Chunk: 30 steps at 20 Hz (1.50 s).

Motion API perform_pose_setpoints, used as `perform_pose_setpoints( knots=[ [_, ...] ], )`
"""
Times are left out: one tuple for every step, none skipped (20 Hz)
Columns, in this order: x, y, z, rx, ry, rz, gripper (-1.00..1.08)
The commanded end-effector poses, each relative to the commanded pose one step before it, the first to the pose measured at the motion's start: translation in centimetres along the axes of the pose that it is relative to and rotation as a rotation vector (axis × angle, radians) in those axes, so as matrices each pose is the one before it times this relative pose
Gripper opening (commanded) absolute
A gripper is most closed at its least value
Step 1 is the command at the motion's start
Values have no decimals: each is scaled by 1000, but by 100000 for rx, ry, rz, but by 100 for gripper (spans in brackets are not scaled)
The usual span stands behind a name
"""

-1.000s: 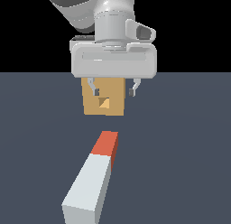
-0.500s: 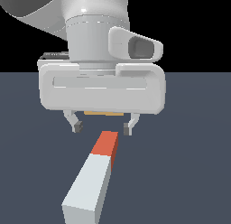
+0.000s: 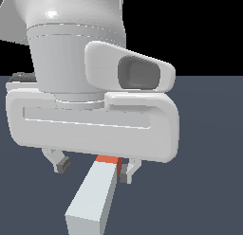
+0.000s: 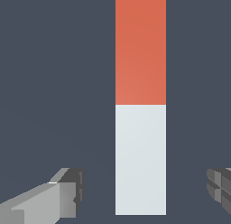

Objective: Insert the peg into the horizontal hole in a box.

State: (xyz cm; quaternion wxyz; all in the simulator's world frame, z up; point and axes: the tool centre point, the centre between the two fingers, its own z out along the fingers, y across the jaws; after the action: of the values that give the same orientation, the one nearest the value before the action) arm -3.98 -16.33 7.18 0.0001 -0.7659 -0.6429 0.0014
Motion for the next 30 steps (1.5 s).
perform_pose_setpoints(
  knots=[
    [75,28,9,-62,21,-125,100],
    [0,-1,103,0,0,0,100],
    [-1,-1,171,0,0,0,100],
    [-1,-2,238,0,0,0,100],
    [-1,-3,305,0,0,0,100],
    [-21,-9,352,-37,51,28,100],
    [-1,-7,437,0,0,0,100],
    [-2,-8,500,0,0,0,100],
    [-23,-13,543,-35,51,31,100],
    [-3,-6,552,0,0,0,100],
    [-3,-1,478,0,0,0,100],
    [-21,4,386,-37,52,25,100],
    [-5,14,332,0,0,0,100],
    [-6,21,262,0,0,0,100],
    [-6,26,194,0,0,0,100],
    [-6,27,130,0,0,0,100],
    [-4,22,73,0,0,0,100],
    [8,9,9,-27,36,-18,100],
    [0,0,0,0,0,0,-100],
    [0,0,0,0,0,0,-100],
    [0,0,0,0,0,0,-100],
    [0,0,0,0,0,0,-100],
    [0,0,0,0,0,0,-100],
    [0,0,0,0,0,0,-100],
    [0,0,0,0,0,0,-100],
    [0,0,0,0,0,0,-100],
    [0,0,0,0,0,0,-100],
    [0,0,0,0,0,0,-100],
    [0,12,-37,-47,6,13,-100],
    [31,-13,-7,0,0,0,-100]
  ],
)
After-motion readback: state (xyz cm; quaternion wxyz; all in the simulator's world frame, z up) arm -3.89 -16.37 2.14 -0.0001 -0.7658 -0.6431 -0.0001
